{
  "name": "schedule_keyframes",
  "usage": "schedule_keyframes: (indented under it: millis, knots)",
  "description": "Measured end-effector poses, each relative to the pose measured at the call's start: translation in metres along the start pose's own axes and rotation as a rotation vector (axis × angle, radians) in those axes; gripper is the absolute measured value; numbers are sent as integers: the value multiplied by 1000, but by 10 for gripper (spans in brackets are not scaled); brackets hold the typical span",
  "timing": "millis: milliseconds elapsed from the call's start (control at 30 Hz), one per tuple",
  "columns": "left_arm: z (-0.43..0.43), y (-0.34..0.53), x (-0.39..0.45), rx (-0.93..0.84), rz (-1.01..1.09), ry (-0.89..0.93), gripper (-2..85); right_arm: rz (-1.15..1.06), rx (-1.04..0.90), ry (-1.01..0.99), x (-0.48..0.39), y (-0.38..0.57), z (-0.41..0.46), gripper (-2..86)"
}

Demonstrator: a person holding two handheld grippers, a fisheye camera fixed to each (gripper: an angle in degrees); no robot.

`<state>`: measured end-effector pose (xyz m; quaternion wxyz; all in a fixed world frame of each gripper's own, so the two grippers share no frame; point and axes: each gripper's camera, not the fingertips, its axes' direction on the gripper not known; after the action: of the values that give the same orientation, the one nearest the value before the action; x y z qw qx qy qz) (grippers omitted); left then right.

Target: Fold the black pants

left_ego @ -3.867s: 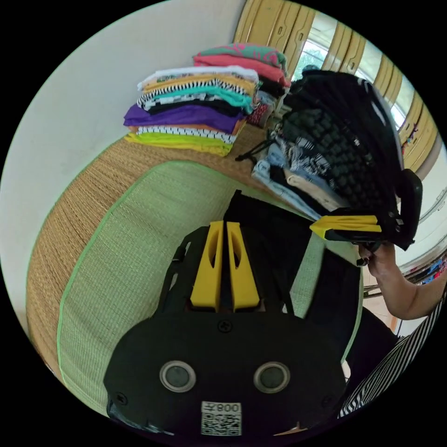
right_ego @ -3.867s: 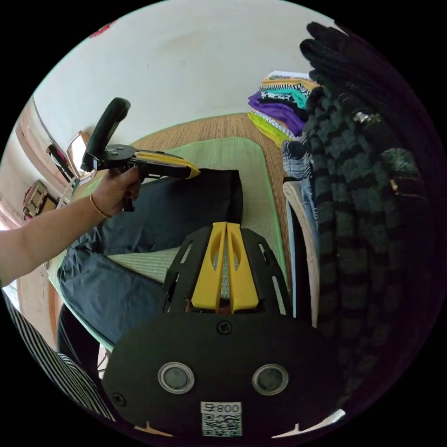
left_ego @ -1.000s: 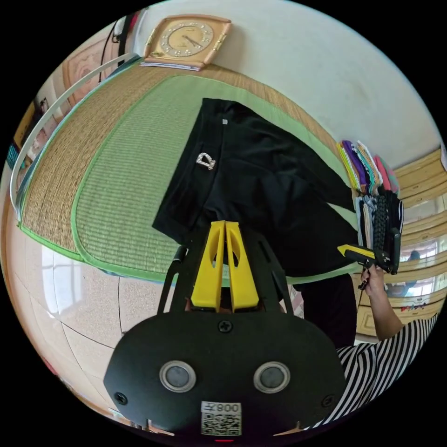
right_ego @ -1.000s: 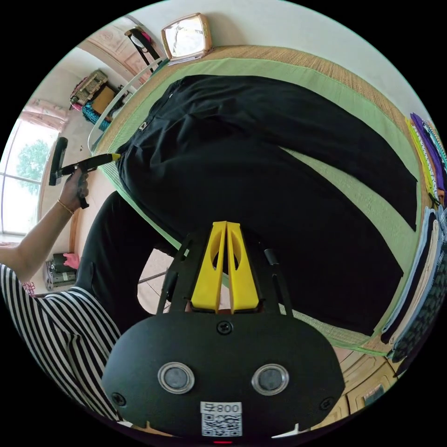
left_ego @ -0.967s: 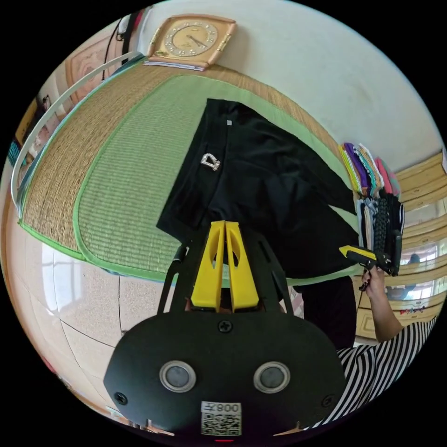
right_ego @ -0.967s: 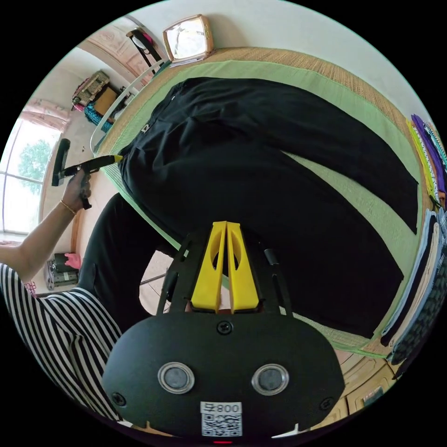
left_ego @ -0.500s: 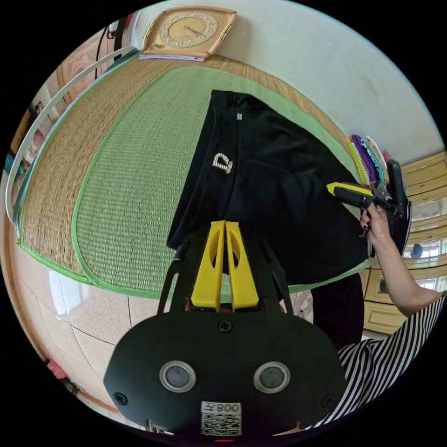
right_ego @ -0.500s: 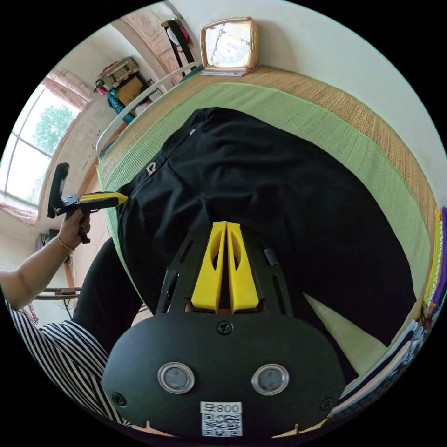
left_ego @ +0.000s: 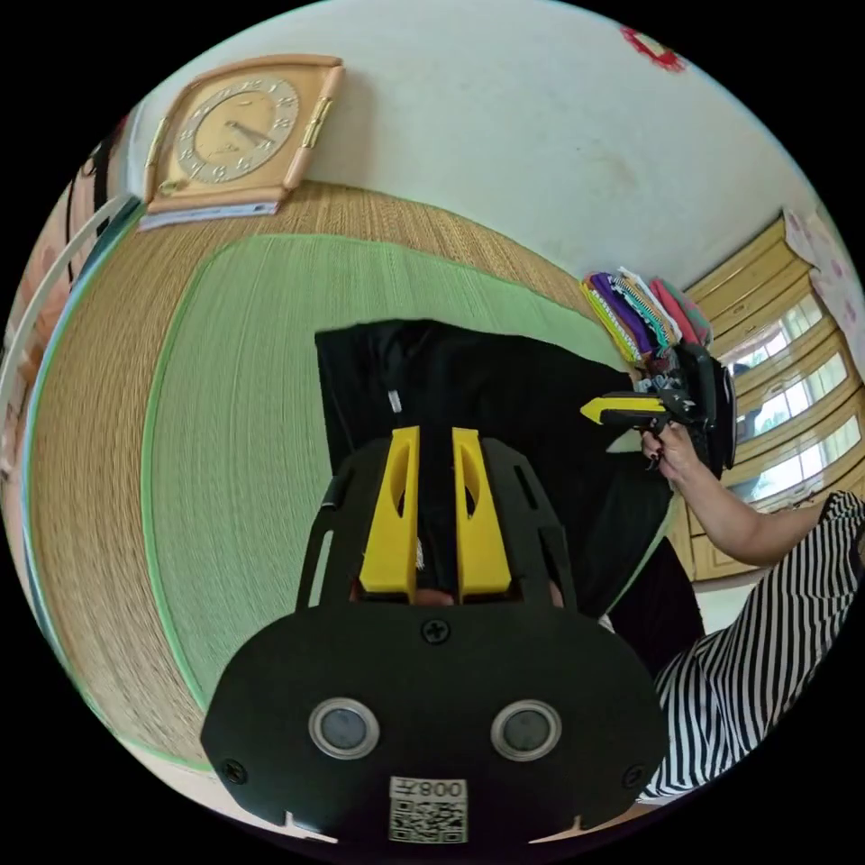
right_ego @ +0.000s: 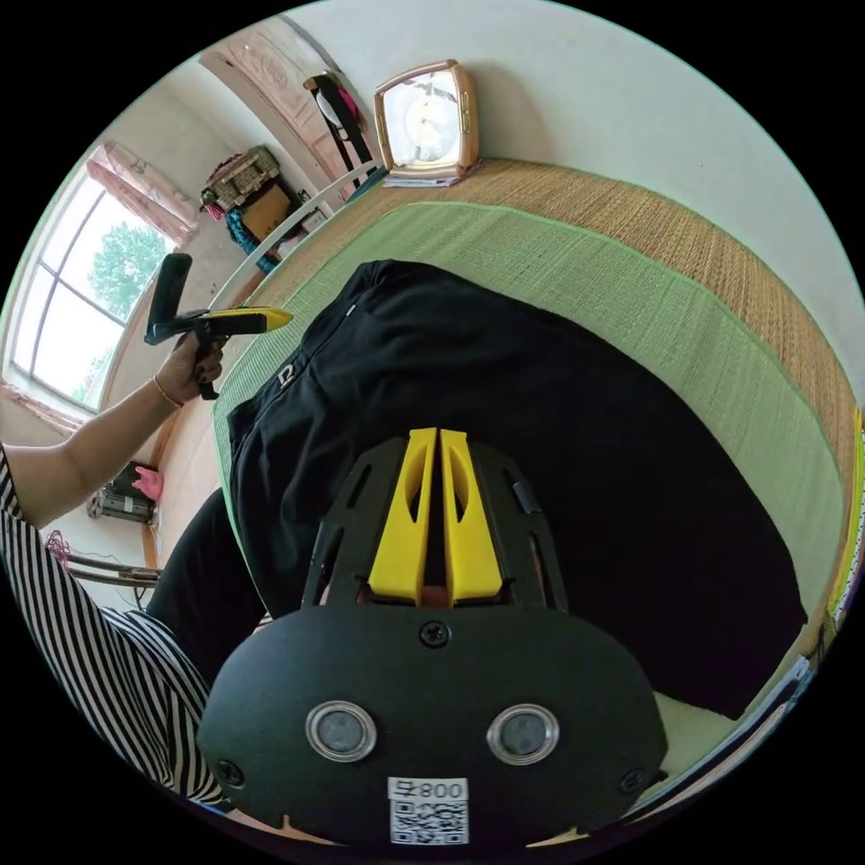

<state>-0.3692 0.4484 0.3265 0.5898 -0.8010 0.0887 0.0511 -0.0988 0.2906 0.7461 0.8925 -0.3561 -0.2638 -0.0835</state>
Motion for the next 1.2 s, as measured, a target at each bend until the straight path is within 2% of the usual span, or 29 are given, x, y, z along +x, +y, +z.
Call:
schedule_keyframes:
  millis: [200, 433, 467, 600, 900, 1000, 1200]
  knots:
    - [9, -84, 6, -162, 126, -129, 105, -39, -13, 142, 20, -65, -3, 53]
    - [39, -121, 29, -410, 277, -284, 113, -162, -201, 206, 17, -129, 47, 81]
    - [38, -123, 35, -403, 296, -300, 113, -173, -256, 212, 17, -134, 60, 80]
    - [31, -127, 45, -385, 301, -289, 102, -210, -243, 243, 6, -143, 68, 73]
    - [13, -134, 75, -356, 184, -281, 37, -248, -270, 349, -37, -151, 88, 28]
    - [2, -135, 99, -350, 210, -323, 30, -211, -302, 360, -47, -155, 91, 16]
    - [-44, -125, 145, -281, 266, -350, 22, -131, -224, 362, -78, -148, 57, 8]
